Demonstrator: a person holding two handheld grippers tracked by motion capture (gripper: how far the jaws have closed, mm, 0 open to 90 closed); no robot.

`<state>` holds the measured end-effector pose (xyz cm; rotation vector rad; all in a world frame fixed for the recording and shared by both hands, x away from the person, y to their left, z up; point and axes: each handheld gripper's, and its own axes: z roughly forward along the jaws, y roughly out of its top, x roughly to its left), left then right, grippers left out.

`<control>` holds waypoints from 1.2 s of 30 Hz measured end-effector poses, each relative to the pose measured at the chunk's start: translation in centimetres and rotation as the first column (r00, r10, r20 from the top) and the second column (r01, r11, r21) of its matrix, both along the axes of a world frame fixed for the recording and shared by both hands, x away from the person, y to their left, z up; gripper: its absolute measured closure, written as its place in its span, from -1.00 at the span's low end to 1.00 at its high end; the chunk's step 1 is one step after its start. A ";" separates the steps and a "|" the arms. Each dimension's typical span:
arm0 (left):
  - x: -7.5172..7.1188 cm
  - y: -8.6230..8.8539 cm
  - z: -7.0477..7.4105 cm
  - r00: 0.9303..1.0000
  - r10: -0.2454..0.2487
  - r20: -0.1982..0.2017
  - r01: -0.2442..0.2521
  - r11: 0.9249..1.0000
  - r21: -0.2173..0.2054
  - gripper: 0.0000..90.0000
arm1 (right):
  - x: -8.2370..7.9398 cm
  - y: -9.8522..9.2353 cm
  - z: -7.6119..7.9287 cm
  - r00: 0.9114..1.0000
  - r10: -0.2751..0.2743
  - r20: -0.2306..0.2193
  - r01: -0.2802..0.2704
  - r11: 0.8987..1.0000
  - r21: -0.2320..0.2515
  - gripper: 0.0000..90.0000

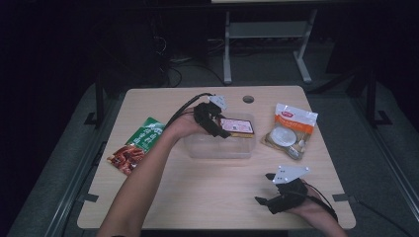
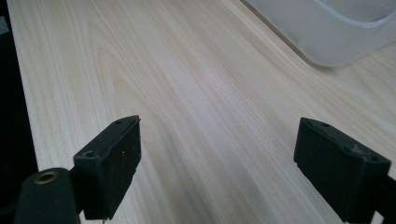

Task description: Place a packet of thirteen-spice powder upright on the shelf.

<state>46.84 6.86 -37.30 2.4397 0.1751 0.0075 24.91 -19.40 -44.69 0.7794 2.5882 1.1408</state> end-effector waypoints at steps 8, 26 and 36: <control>0.2 -0.1 0.1 1.000 0.002 0.000 -0.002 1.000 -0.016 -0.31 | 0.0 0.0 0.0 1.000 0.001 -0.002 -0.001 1.000 0.003 -0.68; 0.7 -1.3 0.9 1.000 0.005 -0.001 -0.005 0.994 -0.109 -0.32 | 0.0 0.1 -0.1 1.000 0.008 -0.009 -0.008 1.000 0.002 -0.68; 1.2 -2.4 1.3 1.000 -0.003 -0.005 0.002 0.989 -0.150 -0.32 | 0.0 0.1 -0.1 1.000 0.011 -0.012 -0.011 1.000 0.003 -0.68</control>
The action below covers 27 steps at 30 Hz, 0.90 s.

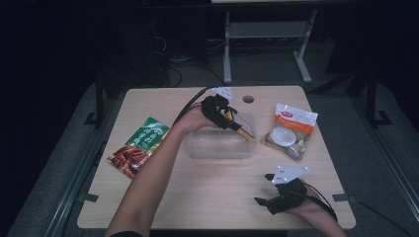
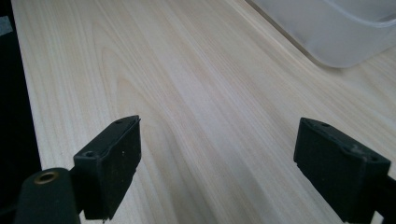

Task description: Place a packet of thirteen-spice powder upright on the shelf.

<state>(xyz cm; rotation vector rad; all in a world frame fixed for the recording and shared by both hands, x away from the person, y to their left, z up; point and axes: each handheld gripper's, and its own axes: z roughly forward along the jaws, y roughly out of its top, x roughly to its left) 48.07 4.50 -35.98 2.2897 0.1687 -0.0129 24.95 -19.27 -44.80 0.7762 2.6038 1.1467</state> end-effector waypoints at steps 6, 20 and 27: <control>0.1 -1.0 0.1 1.000 -0.011 0.007 0.011 1.000 -0.018 -0.31 | 0.0 0.1 0.0 1.000 0.002 -0.003 -0.002 1.000 0.001 -0.68; 0.4 -2.6 -0.9 1.000 -0.010 -0.024 0.009 0.998 -0.054 -0.32 | 0.1 0.2 -0.1 1.000 0.007 -0.008 -0.007 1.000 0.000 -0.68; 0.3 -3.2 -1.4 0.999 -0.017 -0.027 0.016 0.999 -0.049 -0.32 | 0.2 0.3 -0.2 1.000 0.005 -0.009 -0.005 1.000 -0.001 -0.68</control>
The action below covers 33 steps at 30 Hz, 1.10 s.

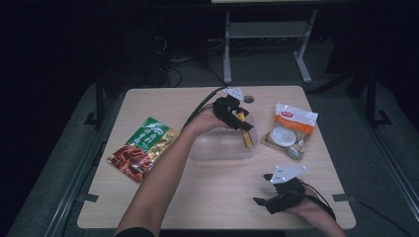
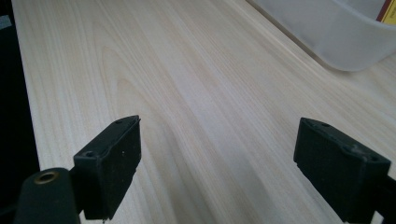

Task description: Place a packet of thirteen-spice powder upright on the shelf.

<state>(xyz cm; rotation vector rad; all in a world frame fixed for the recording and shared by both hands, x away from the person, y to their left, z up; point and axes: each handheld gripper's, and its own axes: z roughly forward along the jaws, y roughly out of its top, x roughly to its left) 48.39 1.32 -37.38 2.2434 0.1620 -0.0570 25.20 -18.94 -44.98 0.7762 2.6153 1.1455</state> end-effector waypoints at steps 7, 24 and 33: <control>-0.1 -0.9 -0.8 1.000 -0.020 -0.007 0.020 1.000 0.020 -0.34 | 0.0 -0.1 -0.1 1.000 -0.005 -0.009 0.005 1.000 -0.006 -0.68; -1.8 1.5 2.1 1.000 0.014 0.020 -0.014 1.000 0.004 -0.59 | -0.1 0.2 -0.1 1.000 0.003 0.000 -0.003 1.000 -0.009 -0.68; -2.6 4.5 2.5 0.999 0.036 0.035 -0.036 0.999 -0.013 -0.28 | -0.2 0.1 -0.1 1.000 0.001 0.003 -0.001 1.000 -0.011 -0.68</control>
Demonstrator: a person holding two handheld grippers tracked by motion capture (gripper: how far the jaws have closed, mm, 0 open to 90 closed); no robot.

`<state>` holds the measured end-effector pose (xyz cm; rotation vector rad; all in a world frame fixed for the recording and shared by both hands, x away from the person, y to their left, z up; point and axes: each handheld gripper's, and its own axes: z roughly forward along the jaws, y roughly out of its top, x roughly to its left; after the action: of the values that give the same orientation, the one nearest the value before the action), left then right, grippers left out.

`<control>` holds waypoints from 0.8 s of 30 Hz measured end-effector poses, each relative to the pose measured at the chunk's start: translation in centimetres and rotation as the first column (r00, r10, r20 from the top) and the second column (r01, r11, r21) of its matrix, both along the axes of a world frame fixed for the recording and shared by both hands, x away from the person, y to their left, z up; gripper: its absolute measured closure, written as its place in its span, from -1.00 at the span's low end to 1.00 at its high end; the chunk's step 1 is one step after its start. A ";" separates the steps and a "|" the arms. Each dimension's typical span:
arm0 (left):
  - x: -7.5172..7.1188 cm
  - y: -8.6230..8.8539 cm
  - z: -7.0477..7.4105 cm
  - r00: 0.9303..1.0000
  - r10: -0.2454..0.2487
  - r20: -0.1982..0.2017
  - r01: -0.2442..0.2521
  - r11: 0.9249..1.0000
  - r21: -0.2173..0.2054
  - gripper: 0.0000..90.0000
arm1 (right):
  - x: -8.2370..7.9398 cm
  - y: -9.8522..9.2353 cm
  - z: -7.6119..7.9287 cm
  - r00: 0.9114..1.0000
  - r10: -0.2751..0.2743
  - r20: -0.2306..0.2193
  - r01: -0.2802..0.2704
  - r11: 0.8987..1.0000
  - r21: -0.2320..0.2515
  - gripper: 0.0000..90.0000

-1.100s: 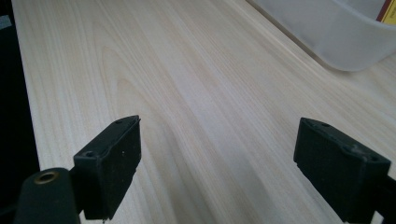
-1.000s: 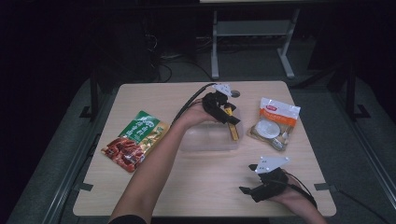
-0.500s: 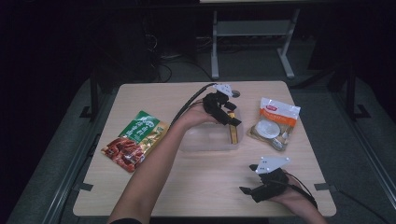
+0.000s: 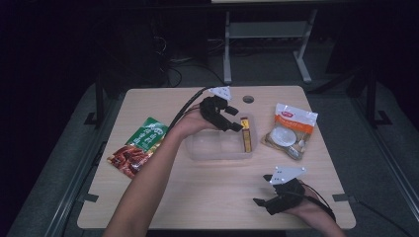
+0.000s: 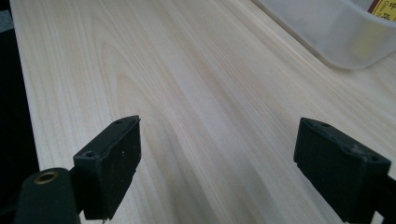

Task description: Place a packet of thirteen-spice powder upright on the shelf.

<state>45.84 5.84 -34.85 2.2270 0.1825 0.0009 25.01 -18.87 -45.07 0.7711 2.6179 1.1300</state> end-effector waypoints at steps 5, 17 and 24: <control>0.0 0.5 -1.1 1.000 0.009 -0.017 -0.008 0.999 0.053 0.38 | 0.1 -0.1 0.0 1.000 -0.002 -0.006 0.002 1.000 -0.002 -0.68; 0.2 -2.1 -2.9 0.998 0.006 -0.063 -0.001 0.997 0.073 0.99 | 0.0 -0.1 0.0 1.000 0.005 -0.001 -0.005 1.000 -0.003 -0.68; 0.6 -3.2 -2.9 0.998 0.000 -0.068 0.004 0.998 0.062 0.99 | 0.2 0.0 0.0 1.000 0.004 -0.001 -0.004 1.000 -0.004 -0.68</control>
<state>46.41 2.60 -37.76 2.2904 0.2206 -0.0717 25.25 -18.92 -45.09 0.7660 2.6228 1.1251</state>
